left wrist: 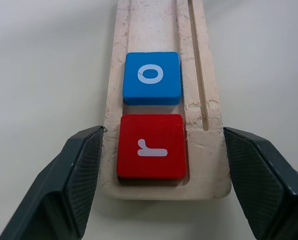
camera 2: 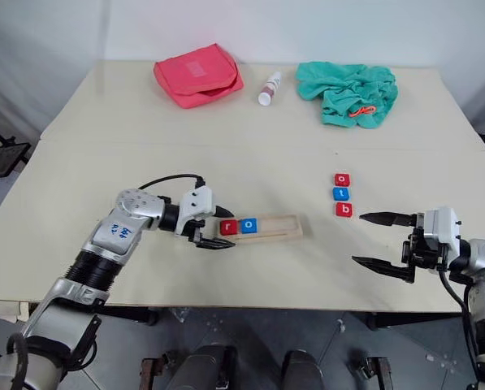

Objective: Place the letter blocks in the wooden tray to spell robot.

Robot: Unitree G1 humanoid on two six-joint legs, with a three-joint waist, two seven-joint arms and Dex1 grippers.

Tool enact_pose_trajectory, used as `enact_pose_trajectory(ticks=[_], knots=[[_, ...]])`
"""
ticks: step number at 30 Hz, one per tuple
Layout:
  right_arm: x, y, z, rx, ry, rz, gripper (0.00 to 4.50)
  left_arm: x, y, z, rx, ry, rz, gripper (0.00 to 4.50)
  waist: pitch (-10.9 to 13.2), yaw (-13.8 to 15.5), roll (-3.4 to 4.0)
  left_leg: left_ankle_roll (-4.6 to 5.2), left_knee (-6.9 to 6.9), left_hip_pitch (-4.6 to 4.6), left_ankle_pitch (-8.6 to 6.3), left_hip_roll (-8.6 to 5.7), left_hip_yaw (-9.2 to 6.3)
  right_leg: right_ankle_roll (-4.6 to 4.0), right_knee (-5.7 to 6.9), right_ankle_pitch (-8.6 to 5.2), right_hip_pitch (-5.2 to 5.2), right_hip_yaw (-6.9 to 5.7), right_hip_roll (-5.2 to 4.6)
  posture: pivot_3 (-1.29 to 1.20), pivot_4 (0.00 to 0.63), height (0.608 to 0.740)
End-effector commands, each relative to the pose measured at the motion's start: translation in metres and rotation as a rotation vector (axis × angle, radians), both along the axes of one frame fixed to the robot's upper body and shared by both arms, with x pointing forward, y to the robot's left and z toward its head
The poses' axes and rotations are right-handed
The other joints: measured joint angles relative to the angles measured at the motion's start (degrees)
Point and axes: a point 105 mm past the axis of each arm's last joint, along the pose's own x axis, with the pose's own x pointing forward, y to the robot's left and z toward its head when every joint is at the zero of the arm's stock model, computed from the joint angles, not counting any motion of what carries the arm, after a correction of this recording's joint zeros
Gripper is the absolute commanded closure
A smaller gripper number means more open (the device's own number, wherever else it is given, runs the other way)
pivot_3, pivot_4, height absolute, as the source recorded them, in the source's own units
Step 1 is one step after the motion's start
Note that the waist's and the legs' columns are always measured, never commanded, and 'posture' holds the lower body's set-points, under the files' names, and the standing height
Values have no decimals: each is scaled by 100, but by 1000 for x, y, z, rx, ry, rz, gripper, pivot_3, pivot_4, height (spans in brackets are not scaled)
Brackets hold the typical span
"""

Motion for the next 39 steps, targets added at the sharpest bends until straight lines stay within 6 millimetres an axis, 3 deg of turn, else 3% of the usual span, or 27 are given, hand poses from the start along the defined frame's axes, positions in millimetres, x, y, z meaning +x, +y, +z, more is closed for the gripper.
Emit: enact_pose_trajectory(ticks=[1,10,13,16,22,26,30,34,39], knots=[[-7,-3,13,-11,-50,12,0,-4,-9,10,8,-46,-34,1102,0,-2,0,0,0,0,0,0,2,0,-2,0,0,0,0,0,150,740],[-9,-4,11,-6,-52,-11,0,-4,-15,9,17,-49,-22,1102,1,26,-1,1,4,-2,0,-4,-2,0,-3,0,2,2,-3,0,150,740],[-8,-4,11,-5,-51,-15,0,-6,-17,10,11,-54,-23,143,1,18,-1,1,3,-2,0,-3,-3,0,-4,0,2,1,-2,0,150,740],[-7,-5,12,-6,-51,-22,0,-8,-17,14,-1,-67,-22,31,1,17,-1,1,3,-2,0,-3,-2,0,-4,0,3,1,-2,0,150,740],[-6,-7,13,12,-57,-68,0,-13,0,35,-76,-85,-25,31,1,9,-1,1,3,-1,0,-2,-2,0,-4,0,2,1,-2,0,150,740],[-2,-8,12,75,-37,-208,0,-24,28,57,-236,-85,-35,31,1,7,1,1,0,-1,0,2,-7,0,-3,0,1,1,-2,0,150,740],[10,-10,7,136,10,-430,0,-24,50,67,-363,-173,-5,31,1,16,1,0,2,0,0,1,-7,0,-3,0,2,2,-2,0,150,740],[20,-5,5,185,22,-594,0,-33,62,63,-469,-211,-48,31,1,19,2,0,4,1,0,-2,-9,0,-1,0,3,4,-4,0,150,740],[27,6,-4,175,78,-750,0,-43,76,40,-523,-187,-92,31,1,8,2,0,2,1,0,-2,-7,0,1,0,1,4,-3,0,150,740]])
